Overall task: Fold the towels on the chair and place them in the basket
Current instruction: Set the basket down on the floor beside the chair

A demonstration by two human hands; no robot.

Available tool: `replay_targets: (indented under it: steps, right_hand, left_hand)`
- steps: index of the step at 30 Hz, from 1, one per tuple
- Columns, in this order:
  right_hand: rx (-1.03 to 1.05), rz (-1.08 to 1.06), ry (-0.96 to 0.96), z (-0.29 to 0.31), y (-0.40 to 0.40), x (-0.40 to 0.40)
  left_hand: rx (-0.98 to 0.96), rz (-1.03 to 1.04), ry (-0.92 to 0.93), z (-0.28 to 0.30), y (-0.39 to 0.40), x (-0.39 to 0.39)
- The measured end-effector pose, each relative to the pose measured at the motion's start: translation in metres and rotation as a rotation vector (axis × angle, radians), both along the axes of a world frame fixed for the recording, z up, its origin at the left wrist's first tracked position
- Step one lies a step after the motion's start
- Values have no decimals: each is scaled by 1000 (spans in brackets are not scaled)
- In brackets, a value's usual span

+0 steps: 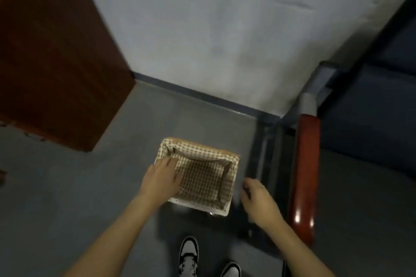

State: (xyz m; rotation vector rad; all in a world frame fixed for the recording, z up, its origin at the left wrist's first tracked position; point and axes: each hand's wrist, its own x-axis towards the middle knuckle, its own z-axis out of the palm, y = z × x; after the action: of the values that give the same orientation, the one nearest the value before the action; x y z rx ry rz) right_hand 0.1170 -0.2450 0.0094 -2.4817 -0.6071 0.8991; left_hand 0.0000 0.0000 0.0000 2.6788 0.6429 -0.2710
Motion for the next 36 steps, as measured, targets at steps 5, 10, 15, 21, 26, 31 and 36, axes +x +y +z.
replay_targets:
  steps: [5,10,15,21,26,31,36]
  right_hand:
    - [-140,16,-16,-126,32,21]
    - [-364,-5,-26,-246,44,27]
    - [-309,-255,141,-324,52,27]
    - [-101,-430,129,-344,56,18]
    - [-115,-405,159,-345,50,16]
    - [-179,-276,162,-341,33,-6]
    - [-242,-142,129,-336,19,-42]
  left_hand:
    - [26,45,149,-118,38,5]
    - [-8,96,260,-236,67,5]
    - [-44,277,332,-316,82,2]
    - [-172,459,232,-343,98,4]
    - [-179,494,267,-343,86,-22]
    - [-239,621,296,-334,35,-92]
    - [-286,742,322,-325,-18,-166]
